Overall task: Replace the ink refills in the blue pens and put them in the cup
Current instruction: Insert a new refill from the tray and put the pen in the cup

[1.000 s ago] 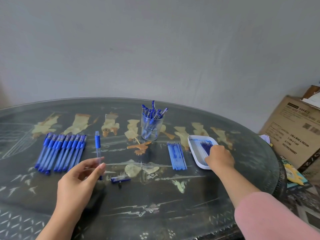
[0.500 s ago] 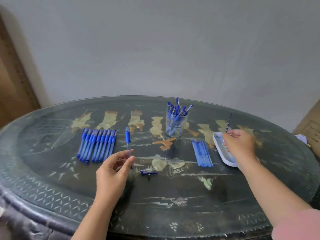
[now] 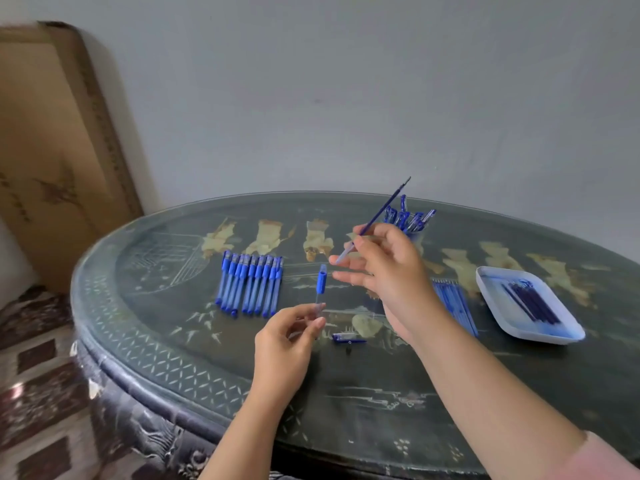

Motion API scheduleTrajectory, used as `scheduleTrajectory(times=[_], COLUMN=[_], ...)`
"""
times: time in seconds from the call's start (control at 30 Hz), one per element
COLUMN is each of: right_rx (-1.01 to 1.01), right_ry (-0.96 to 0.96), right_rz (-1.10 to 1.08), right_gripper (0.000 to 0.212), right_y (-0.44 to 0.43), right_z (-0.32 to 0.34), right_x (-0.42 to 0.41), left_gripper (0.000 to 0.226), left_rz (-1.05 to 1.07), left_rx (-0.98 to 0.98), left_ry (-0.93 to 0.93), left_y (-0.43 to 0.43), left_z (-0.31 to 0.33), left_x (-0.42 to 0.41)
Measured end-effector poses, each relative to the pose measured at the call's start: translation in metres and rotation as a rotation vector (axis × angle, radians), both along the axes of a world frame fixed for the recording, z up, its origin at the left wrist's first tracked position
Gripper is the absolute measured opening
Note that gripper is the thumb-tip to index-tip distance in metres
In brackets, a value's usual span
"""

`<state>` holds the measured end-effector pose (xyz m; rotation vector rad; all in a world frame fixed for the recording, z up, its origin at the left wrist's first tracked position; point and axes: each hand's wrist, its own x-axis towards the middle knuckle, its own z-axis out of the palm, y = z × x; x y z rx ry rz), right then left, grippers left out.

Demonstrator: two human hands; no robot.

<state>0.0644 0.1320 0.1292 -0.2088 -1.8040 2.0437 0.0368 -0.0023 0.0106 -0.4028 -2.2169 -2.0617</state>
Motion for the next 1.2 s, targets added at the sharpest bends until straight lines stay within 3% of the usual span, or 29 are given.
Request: scheduleTrajectory(times=[0.37, 0.67, 1.13, 1.2], right_rx=[0.13, 0.659, 0.545, 0.652], right_ry=[-0.062, -0.063, -0.147, -0.216], right_rz=[0.062, 0.041, 0.078, -0.02], right_gripper=[0.008, 0.014, 0.011, 0.01], right_y=[-0.006, 0.002, 0.011, 0.021], right_z=[-0.002, -0.016, -0.027, -0.04], right_x=[-0.009, -0.013, 0.001, 0.011], left_gripper=[0.021, 0.022, 0.02, 0.02], left_rz=[-0.019, -0.024, -0.003, -0.001], left_rx=[-0.017, -0.046, -0.033, -0.022], left_ry=[0.007, 0.018, -0.022, -0.036], left_y=[-0.001, -0.001, 0.0, 0.0], left_z=[-0.001, -0.003, -0.007, -0.007], left_x=[-0.001, -0.003, -0.004, -0.005])
